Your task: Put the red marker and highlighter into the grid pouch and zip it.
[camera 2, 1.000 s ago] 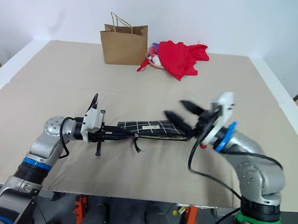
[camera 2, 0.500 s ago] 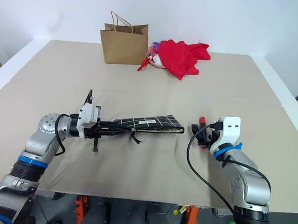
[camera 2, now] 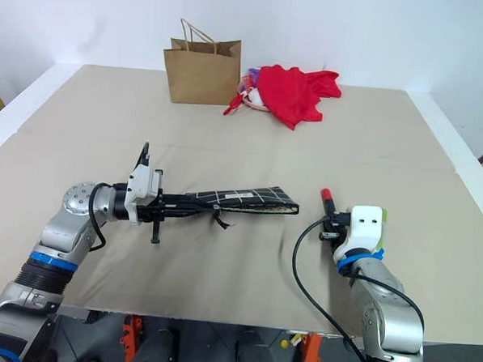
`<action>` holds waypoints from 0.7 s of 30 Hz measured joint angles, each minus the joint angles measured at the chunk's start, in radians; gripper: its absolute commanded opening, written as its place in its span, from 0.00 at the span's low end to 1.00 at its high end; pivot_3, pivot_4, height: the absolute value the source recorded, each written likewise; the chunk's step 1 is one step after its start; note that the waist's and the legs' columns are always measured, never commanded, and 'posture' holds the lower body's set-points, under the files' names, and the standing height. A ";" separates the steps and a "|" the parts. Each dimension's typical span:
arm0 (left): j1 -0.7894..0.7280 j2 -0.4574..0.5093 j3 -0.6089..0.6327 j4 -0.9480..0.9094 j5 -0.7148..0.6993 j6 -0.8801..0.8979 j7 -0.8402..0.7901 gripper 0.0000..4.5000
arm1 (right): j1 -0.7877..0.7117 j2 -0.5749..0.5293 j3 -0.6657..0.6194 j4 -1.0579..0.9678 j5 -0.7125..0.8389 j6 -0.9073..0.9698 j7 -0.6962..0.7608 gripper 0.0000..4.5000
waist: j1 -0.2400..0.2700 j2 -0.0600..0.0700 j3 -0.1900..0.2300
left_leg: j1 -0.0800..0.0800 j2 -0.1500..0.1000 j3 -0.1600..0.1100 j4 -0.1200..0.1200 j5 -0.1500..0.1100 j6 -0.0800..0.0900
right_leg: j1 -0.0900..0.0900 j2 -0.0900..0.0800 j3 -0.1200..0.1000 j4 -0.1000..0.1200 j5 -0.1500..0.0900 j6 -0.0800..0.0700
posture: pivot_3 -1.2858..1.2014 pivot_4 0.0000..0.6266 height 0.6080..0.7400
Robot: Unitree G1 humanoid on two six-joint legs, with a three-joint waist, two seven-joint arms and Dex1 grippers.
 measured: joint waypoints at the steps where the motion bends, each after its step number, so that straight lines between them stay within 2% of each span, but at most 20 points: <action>1: 0.000 0.000 0.000 0.000 0.000 0.000 0.000 0.00 | 0.000 0.000 0.002 -0.001 -0.004 0.000 -0.001 0.15 | 0.000 0.000 0.000 | 0.000 0.000 0.000 0.000 0.000 0.000 | 0.000 0.000 0.000 0.000 0.000 0.000 | 0.52 0.24 1.00; 4: 0.000 0.000 0.000 0.000 0.000 0.001 -0.002 0.00 | -0.011 -0.011 0.008 0.010 -0.003 -0.014 0.041 0.15 | -0.001 0.000 0.000 | 0.000 0.000 0.000 0.000 0.000 0.000 | 0.000 0.000 0.000 0.000 0.000 0.000 | 0.52 0.24 1.00; 7: 0.000 0.000 -0.001 0.000 0.000 0.001 -0.006 0.00 | -0.079 -0.082 0.009 0.044 0.052 -0.070 0.204 0.15 | -0.007 0.004 0.003 | 0.000 -0.001 0.000 0.001 0.000 0.000 | 0.000 0.000 0.000 0.000 0.001 0.001 | 0.52 0.24 1.00; 11: 0.000 0.000 -0.002 0.000 -0.001 0.001 -0.025 0.00 | -0.230 -0.272 -0.051 0.053 0.191 -0.127 0.492 0.15 | -0.004 0.006 0.004 | 0.000 -0.001 0.000 0.000 0.001 0.002 | 0.000 0.000 0.000 0.000 0.001 0.001 | 0.52 0.24 1.00; 13: 0.000 0.000 -0.002 0.001 -0.002 0.002 -0.029 0.00 | -0.261 -0.350 -0.092 0.056 0.272 -0.122 0.620 0.15 | 0.003 0.005 0.004 | 0.000 -0.001 -0.003 0.000 0.001 0.002 | 0.002 -0.001 -0.003 -0.001 0.000 0.000 | 0.52 0.24 1.00; 17: -0.001 0.000 -0.002 0.000 -0.008 0.017 -0.049 0.00 | -0.212 -0.496 -0.093 0.034 0.429 -0.028 0.872 0.15 | 0.006 0.006 0.004 | -0.002 -0.003 -0.003 0.000 0.000 0.004 | 0.001 -0.003 -0.004 -0.001 0.000 -0.003 | 0.52 0.24 1.00; 21: -0.002 -0.001 -0.002 0.000 -0.014 0.025 -0.057 0.00 | -0.122 -0.618 -0.061 -0.023 0.463 0.006 1.033 0.15 | 0.005 0.005 0.004 | -0.003 -0.004 -0.003 0.001 0.000 0.004 | 0.002 -0.004 -0.004 -0.001 -0.001 -0.001 | 0.52 0.24 1.00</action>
